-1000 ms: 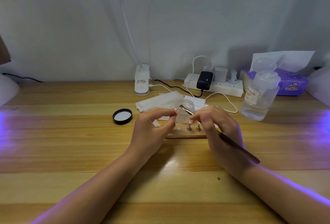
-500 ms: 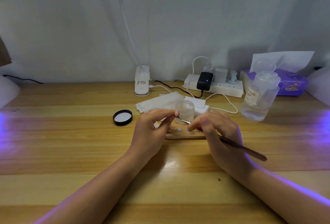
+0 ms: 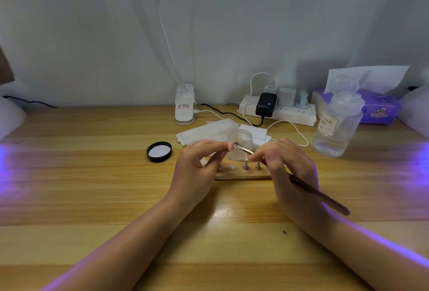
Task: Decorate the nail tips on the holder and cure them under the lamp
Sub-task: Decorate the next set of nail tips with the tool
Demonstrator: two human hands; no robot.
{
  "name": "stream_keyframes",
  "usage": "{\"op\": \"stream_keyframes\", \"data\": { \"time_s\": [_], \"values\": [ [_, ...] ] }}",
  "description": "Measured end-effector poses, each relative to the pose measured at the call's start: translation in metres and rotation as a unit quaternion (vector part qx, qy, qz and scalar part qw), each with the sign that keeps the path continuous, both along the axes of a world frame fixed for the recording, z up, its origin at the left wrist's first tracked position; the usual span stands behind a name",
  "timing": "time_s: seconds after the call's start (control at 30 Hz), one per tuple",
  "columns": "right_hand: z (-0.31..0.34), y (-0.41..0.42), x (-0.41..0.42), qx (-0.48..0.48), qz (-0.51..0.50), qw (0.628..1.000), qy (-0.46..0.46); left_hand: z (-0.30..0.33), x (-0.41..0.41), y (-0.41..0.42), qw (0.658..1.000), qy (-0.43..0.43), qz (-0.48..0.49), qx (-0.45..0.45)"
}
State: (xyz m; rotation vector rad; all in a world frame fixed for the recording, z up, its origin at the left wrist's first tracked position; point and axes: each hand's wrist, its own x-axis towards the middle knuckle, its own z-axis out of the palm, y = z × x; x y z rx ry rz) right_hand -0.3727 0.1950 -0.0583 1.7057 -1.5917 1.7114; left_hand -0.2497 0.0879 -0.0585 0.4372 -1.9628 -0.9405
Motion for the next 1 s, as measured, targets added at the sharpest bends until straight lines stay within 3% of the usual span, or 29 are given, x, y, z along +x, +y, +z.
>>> {"op": "stream_keyframes", "data": {
  "time_s": [0.13, 0.47, 0.63, 0.83, 1.0],
  "values": [
    [-0.0006, -0.0015, 0.0001, 0.037, 0.001, 0.999, 0.006, 0.0004, 0.0003, 0.0004, 1.000, -0.003, 0.001, 0.009],
    [0.0004, -0.0037, 0.0001, 0.029, -0.001, 0.999, 0.027, 0.0030, 0.0000, 0.0043, 1.000, -0.004, 0.017, 0.023],
    [-0.0015, 0.0005, -0.0025, 0.006, -0.004, 1.000, -0.009, 0.0058, 0.0001, 0.0061, 0.999, -0.011, 0.021, 0.042],
    [-0.0006, -0.0053, 0.0001, 0.039, -0.022, 0.998, 0.049, 0.0072, 0.0008, 0.0079, 0.999, -0.015, 0.026, 0.035],
    [-0.0035, -0.0001, -0.0055, 0.017, -0.023, 1.000, 0.001, 0.0083, 0.0019, 0.0085, 0.999, -0.023, 0.029, 0.037]
  ]
}}
